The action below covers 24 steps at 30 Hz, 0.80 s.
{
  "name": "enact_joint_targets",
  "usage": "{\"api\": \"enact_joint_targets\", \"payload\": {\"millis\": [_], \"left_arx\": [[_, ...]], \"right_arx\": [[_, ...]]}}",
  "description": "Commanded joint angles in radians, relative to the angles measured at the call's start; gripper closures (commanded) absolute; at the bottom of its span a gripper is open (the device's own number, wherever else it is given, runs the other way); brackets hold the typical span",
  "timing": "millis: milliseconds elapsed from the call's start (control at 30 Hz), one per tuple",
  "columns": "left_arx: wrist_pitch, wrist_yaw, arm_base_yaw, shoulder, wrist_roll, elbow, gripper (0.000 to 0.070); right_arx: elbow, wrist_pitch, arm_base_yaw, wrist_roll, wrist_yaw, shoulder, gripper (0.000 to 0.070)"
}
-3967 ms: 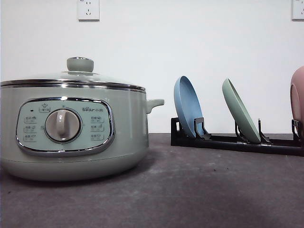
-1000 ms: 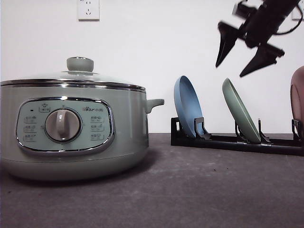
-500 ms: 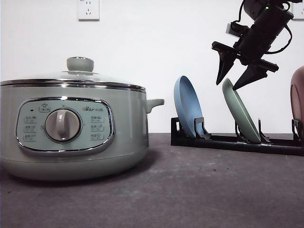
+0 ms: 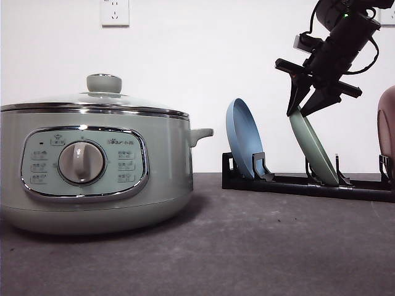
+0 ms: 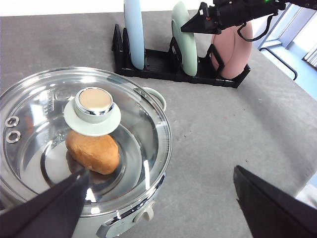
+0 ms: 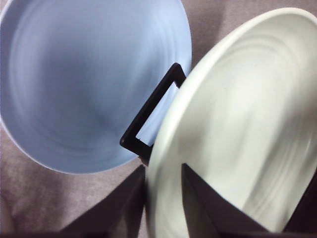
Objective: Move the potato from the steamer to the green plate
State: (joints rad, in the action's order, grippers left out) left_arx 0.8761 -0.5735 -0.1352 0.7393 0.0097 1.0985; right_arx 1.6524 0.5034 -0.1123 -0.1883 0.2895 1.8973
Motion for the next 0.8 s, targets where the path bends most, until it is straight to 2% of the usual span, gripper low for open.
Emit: {"api": "enact_joint_targets", "payload": {"millis": [0, 33, 367, 767], "left_arx": [[-0.008, -0.002, -0.003, 0.005, 0.005, 0.021, 0.0104], [-0.008, -0.002, -0.003, 0.005, 0.005, 0.021, 0.0104], [-0.009, -0.002, -0.003, 0.005, 0.005, 0.021, 0.0104], [-0.008, -0.002, -0.003, 0.005, 0.005, 0.021, 0.0104]], "right_arx": [[0.023, -0.01, -0.004, -0.007, -0.002, 0.024, 0.0667], [0.023, -0.01, -0.004, -0.007, -0.002, 0.024, 0.0693], [0.025, -0.04, -0.002, -0.016, 0.01, -0.008, 0.0693], [0.025, -0.013, -0.024, -0.013, 0.028, -0.19, 0.0693]]}}
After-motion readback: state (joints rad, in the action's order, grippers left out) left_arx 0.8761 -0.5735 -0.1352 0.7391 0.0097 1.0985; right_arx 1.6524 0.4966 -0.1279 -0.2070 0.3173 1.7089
